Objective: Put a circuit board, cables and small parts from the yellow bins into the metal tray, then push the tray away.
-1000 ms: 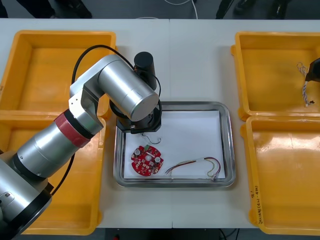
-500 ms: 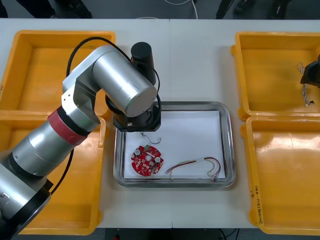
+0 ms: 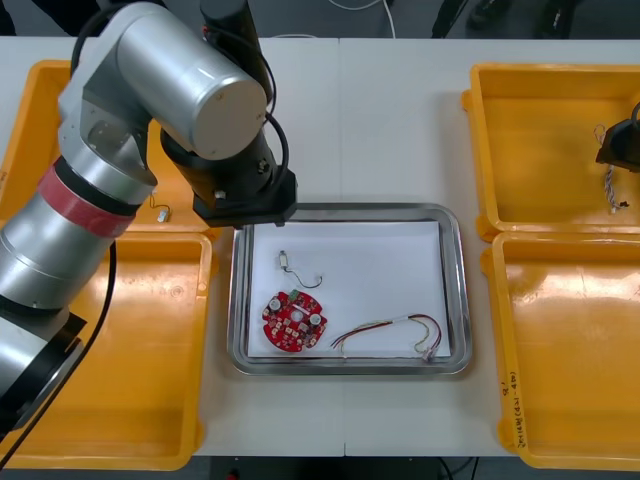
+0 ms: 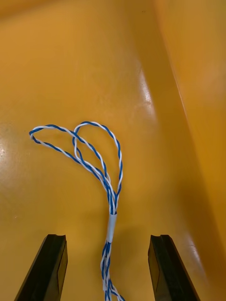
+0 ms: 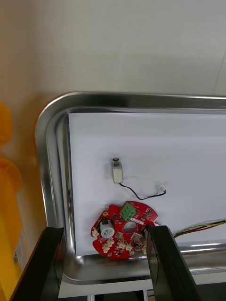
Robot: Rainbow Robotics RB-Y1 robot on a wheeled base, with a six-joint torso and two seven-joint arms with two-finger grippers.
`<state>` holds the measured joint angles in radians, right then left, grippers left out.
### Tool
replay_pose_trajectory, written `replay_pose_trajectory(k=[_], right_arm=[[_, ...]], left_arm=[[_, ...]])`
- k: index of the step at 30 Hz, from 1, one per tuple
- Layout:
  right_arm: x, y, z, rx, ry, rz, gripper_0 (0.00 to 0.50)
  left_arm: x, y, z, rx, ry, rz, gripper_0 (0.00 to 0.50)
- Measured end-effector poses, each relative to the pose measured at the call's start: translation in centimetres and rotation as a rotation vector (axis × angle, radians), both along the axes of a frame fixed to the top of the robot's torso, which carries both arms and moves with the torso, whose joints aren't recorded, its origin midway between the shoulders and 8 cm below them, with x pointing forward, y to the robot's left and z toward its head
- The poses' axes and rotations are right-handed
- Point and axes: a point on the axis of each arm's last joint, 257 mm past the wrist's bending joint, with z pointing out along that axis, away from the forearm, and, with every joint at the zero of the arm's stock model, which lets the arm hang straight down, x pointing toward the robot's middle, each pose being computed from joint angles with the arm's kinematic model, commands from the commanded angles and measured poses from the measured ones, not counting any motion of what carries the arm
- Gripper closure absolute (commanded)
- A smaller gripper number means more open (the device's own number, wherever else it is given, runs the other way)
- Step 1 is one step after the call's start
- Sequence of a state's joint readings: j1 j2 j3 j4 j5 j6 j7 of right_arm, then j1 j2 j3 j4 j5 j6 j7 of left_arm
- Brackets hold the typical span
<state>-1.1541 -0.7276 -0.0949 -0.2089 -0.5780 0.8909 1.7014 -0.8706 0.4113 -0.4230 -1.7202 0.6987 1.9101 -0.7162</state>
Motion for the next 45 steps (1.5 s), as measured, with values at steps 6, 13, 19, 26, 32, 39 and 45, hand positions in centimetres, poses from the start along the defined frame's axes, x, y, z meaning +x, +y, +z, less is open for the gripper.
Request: replay_pose_trajectory(k=[6, 13, 19, 26, 32, 39, 45], right_arm=[[0.1, 0.0, -0.6, 0.008, -0.011, -0.013, 0.000], [0.5, 0.7, -0.9, 0.027, -0.027, -0.015, 0.000], [0.8, 1.1, -1.2, 0.039, -0.042, -0.018, 0.000], [0.8, 0.8, -1.6, 0.044, -0.059, -0.030, 0.000], [0.9, 0.7, -1.7, 0.054, -0.072, -0.038, 0.000], [1.2, 0.8, -1.5, 0.067, -0.090, -0.045, 0.110], [1.3, 0.8, -1.5, 0.070, -0.095, -0.047, 0.500]], left_arm=[[1.4, 2.3, 2.2, 0.016, -0.040, 0.028, 0.000], [2.5, 6.1, 3.4, 0.048, -0.059, 0.062, 0.000], [3.6, 9.1, 4.2, 0.077, -0.052, -0.005, 0.000], [4.4, 12.5, 3.8, 0.121, -0.023, -0.049, 0.000], [5.7, 14.6, 3.7, 0.103, -0.031, 0.015, 0.000], [7.4, 16.1, 3.1, 0.077, -0.051, 0.059, 0.000], [8.5, 17.2, 1.8, 0.057, -0.046, 0.084, 0.000]])
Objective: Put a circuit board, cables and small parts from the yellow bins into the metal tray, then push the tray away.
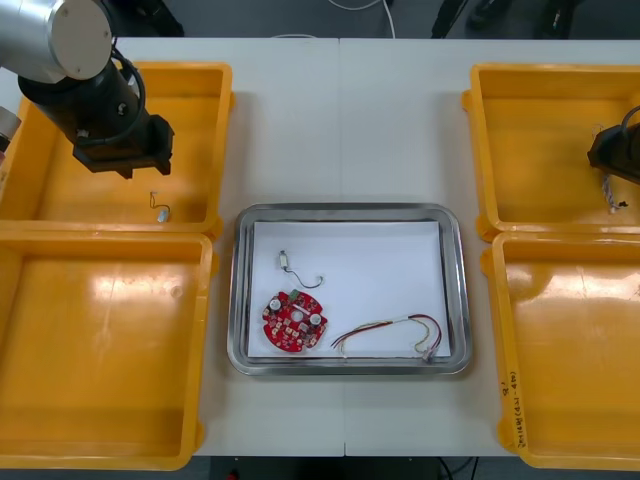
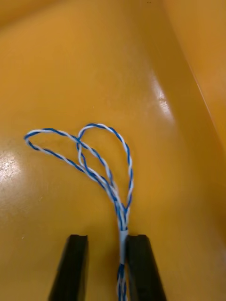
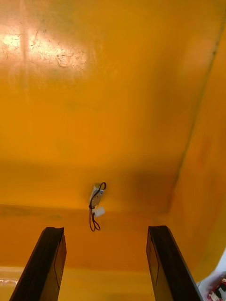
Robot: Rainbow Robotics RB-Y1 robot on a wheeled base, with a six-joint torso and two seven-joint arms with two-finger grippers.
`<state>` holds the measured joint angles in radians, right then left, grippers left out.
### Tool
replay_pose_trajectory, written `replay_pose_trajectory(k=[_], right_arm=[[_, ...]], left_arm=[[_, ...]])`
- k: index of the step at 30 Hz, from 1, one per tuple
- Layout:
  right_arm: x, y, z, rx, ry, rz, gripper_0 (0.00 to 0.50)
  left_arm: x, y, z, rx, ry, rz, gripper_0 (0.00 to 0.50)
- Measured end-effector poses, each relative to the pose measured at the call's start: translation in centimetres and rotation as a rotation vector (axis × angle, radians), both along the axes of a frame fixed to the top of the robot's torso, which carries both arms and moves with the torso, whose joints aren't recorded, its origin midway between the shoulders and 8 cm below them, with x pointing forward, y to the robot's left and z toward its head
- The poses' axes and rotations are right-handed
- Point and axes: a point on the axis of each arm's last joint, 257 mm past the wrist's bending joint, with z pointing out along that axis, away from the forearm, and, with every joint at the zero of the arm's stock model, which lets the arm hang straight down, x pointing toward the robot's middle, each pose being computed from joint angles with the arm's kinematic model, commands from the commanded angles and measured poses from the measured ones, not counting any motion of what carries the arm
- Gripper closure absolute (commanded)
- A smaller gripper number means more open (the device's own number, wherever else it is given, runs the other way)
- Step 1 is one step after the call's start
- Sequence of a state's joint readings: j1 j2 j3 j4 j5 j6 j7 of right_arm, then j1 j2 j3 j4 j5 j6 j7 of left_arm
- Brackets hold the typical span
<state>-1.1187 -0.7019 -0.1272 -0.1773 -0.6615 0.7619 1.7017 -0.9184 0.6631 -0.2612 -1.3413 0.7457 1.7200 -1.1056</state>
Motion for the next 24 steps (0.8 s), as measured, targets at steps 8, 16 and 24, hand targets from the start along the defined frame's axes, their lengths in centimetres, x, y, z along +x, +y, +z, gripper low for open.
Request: replay_pose_trajectory(k=[8, 16, 24], right_arm=[[0.0, 0.0, -0.1, 0.002, -0.002, -0.002, 0.500], [-0.3, 0.7, 0.2, 0.003, 0.030, 0.030, 0.500], [-1.3, 2.4, 2.8, -0.050, 0.132, 0.147, 0.500]], left_arm=[[0.4, 0.7, -1.3, -0.030, 0.016, 0.026, 0.000], [0.7, 0.1, -1.6, -0.054, 0.003, 0.015, 0.000], [0.6, -0.4, -2.9, -0.070, 0.003, -0.015, 0.000]])
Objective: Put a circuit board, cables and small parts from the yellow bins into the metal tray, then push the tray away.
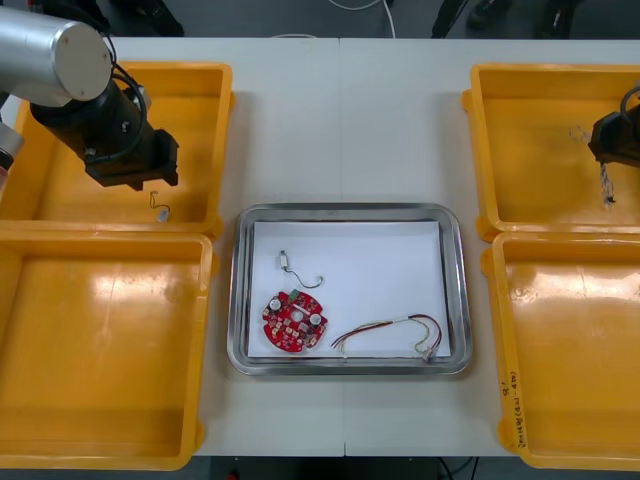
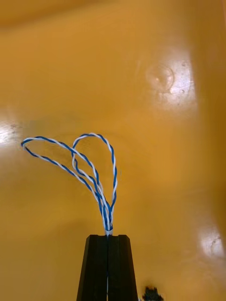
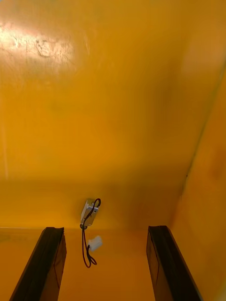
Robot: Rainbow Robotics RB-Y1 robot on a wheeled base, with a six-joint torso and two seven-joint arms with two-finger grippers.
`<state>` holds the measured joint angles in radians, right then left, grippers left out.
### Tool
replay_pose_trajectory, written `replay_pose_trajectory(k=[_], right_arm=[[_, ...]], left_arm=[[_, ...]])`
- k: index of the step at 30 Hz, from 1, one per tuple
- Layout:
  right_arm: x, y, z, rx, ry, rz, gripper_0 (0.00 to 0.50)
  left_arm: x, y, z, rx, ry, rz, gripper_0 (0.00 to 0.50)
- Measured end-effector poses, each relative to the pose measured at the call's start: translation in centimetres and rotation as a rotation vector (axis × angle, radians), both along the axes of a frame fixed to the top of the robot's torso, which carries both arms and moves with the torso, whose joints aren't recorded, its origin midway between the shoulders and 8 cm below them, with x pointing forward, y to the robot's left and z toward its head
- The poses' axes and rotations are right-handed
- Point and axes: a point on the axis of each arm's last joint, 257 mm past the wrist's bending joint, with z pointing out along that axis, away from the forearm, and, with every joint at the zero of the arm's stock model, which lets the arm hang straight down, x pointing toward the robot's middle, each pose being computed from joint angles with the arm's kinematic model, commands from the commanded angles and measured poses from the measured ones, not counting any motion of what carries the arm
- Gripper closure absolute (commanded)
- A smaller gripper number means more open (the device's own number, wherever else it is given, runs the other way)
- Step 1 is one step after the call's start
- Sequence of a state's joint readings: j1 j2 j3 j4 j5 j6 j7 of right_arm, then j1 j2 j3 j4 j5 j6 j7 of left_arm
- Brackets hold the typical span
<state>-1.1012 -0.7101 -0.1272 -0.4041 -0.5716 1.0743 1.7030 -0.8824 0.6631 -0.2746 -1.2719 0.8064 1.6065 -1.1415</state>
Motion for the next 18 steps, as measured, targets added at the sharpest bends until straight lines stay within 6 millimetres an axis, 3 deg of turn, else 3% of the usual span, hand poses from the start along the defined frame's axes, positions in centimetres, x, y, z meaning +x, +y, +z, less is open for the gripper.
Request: replay_pose_trajectory(k=[9, 11, 12, 13, 18], right_arm=[[-1.5, 1.3, 2.4, -0.015, 0.078, 0.068, 0.500], [-2.1, 1.6, 2.8, -0.019, 0.102, 0.084, 0.500], [-2.4, 1.7, 3.0, -0.022, 0.116, 0.091, 0.500], [-2.7, 1.8, 3.3, -0.025, 0.128, 0.098, 0.500], [-4.4, 2.8, 4.7, -0.041, 0.191, 0.141, 0.500]], left_arm=[[-0.6, 0.4, -1.8, -0.013, 0.017, 0.010, 0.000], [-0.6, 0.4, -1.9, -0.014, 0.019, 0.010, 0.127], [-0.7, 0.4, -1.9, -0.014, 0.019, 0.010, 0.361], [-0.7, 0.4, -1.9, -0.015, 0.019, 0.010, 0.500], [-0.7, 0.3, -1.9, -0.019, 0.020, 0.008, 0.500]])
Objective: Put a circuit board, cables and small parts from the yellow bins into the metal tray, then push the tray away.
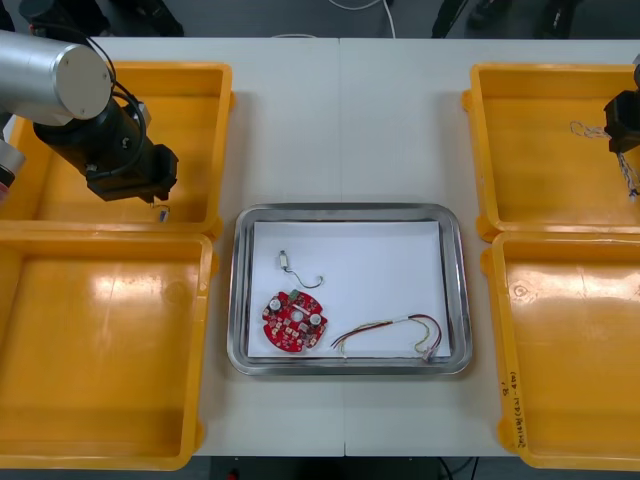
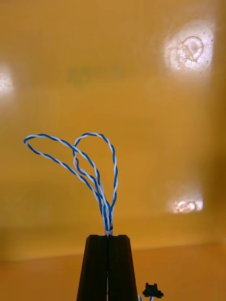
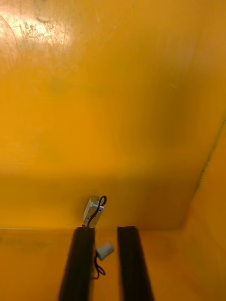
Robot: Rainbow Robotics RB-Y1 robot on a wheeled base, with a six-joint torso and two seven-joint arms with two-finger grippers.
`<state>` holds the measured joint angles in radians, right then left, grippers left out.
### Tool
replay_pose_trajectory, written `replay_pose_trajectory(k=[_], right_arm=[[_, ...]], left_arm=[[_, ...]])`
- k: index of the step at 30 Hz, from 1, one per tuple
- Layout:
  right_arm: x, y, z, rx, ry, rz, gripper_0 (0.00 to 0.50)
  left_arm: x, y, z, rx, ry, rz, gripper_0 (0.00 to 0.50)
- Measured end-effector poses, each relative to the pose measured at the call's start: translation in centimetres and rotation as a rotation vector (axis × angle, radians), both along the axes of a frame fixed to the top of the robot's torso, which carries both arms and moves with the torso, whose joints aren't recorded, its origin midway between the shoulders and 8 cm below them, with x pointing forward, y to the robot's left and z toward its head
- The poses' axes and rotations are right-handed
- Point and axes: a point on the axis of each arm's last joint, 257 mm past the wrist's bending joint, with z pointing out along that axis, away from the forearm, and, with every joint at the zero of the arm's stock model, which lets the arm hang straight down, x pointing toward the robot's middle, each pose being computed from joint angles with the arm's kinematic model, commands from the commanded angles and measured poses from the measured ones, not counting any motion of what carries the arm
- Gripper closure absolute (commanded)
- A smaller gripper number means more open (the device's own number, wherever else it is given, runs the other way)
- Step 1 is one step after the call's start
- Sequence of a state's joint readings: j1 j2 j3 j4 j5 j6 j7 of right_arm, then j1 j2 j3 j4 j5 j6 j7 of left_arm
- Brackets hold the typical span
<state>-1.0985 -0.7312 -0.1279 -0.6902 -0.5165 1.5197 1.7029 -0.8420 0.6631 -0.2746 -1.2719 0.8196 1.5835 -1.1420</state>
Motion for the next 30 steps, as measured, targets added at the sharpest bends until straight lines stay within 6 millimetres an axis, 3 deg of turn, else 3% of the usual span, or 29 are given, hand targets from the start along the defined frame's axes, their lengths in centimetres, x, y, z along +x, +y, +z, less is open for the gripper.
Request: replay_pose_trajectory(k=[12, 20, 30], right_arm=[[-4.9, 3.2, 4.9, -0.016, 0.123, 0.115, 0.500], [-4.3, 4.9, 8.6, -0.119, -0.033, 0.213, 0.500], [-5.4, 9.4, 10.0, -0.131, -0.153, 0.375, 0.500]], left_arm=[[0.1, -0.2, 0.1, -0.002, -0.005, -0.008, 0.500], [1.1, 0.7, 0.7, 0.046, -0.055, -0.023, 0.500], [3.1, 2.0, 1.8, 0.078, -0.137, 0.001, 0.500]])
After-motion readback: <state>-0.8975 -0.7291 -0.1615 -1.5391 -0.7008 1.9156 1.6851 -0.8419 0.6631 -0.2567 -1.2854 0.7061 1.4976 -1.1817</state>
